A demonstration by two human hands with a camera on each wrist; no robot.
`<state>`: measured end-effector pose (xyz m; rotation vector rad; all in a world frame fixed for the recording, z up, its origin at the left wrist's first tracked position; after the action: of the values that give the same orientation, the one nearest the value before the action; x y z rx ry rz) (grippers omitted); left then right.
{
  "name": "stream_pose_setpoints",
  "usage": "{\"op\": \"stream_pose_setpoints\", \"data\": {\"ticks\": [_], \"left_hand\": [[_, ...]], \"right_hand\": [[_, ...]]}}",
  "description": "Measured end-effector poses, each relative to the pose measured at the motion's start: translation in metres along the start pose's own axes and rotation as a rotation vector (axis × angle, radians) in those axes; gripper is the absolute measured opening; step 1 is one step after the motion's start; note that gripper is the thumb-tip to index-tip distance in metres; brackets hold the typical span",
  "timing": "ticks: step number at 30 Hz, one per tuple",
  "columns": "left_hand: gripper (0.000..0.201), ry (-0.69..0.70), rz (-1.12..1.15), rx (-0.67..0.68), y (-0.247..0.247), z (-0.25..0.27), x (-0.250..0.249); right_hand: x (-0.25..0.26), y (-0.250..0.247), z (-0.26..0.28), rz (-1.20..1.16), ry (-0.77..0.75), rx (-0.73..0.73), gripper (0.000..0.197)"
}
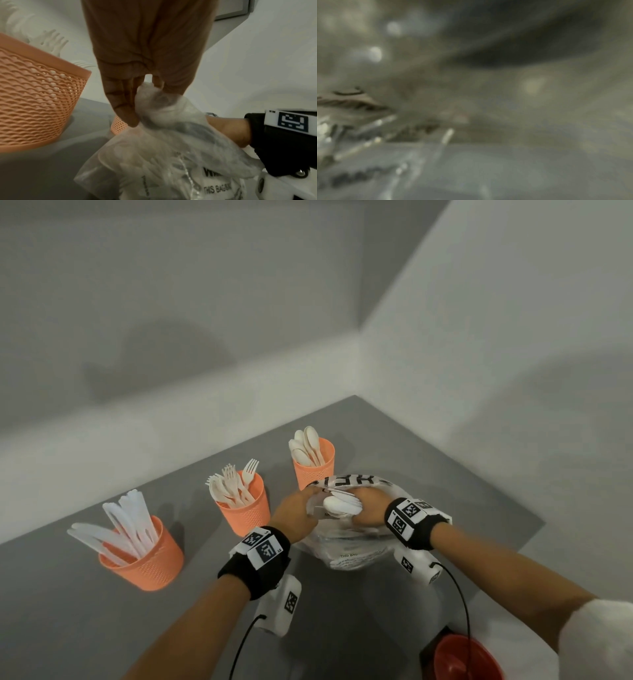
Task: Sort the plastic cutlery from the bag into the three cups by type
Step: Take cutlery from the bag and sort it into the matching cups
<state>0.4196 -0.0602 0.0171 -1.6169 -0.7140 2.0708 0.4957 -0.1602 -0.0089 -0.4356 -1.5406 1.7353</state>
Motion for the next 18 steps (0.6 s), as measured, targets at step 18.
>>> {"op": "stream_pose_setpoints", "data": {"ticks": [18], "left_hand": [[0.058, -0.053, 0.456, 0.038, 0.011, 0.000, 0.013]], "right_hand": [[0.025, -0.030, 0.005, -0.345, -0.074, -0.051, 0.031]]}}
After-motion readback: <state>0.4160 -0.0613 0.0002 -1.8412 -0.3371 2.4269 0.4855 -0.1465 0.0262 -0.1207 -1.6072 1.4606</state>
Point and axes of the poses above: each hand's wrist, its own z-axis away from the middle knuckle, its own y-axis out of the palm, x = y × z, the point moved 10 cm from there along -z, towards the middle knuckle, and after that the axes turned 13 degrees about z, right-handed, at the moved point
